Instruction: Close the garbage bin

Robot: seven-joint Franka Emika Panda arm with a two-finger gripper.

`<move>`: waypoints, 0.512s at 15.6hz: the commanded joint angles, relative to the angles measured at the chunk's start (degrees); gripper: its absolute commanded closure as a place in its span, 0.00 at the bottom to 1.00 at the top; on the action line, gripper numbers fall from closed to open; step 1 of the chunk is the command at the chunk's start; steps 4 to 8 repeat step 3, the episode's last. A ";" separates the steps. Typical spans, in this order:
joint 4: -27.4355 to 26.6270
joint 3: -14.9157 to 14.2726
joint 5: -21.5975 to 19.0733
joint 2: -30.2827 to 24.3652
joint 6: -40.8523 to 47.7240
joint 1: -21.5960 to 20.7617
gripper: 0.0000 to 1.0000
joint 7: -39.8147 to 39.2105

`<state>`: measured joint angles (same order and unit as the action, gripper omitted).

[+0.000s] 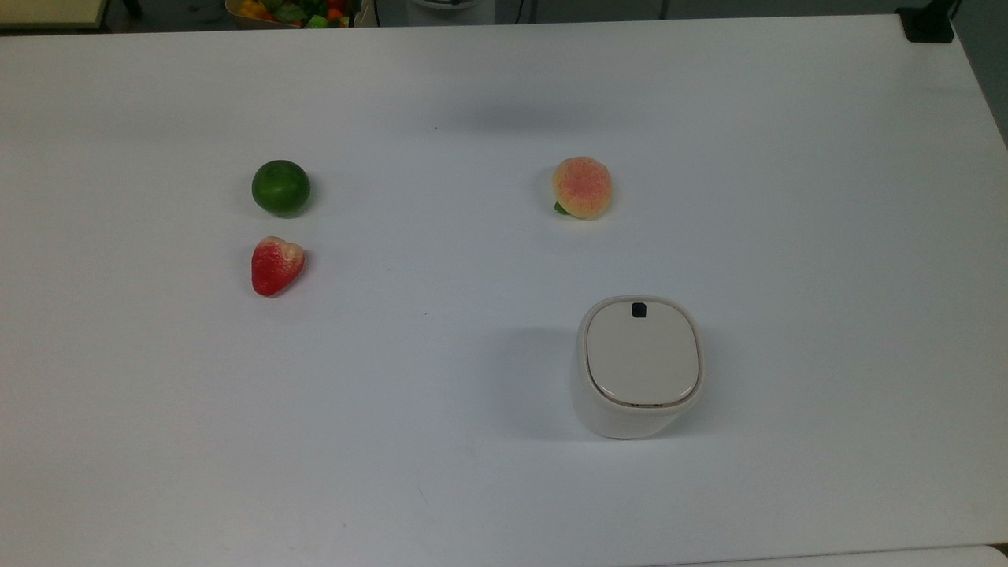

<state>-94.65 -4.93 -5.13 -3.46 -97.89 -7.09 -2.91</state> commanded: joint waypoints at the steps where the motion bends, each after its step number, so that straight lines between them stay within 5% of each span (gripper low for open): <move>1: -1.51 -0.78 -0.76 -0.76 -1.60 -1.17 0.00 -1.40; 8: -1.51 -0.78 -0.76 -0.76 -1.60 -1.17 0.00 -1.40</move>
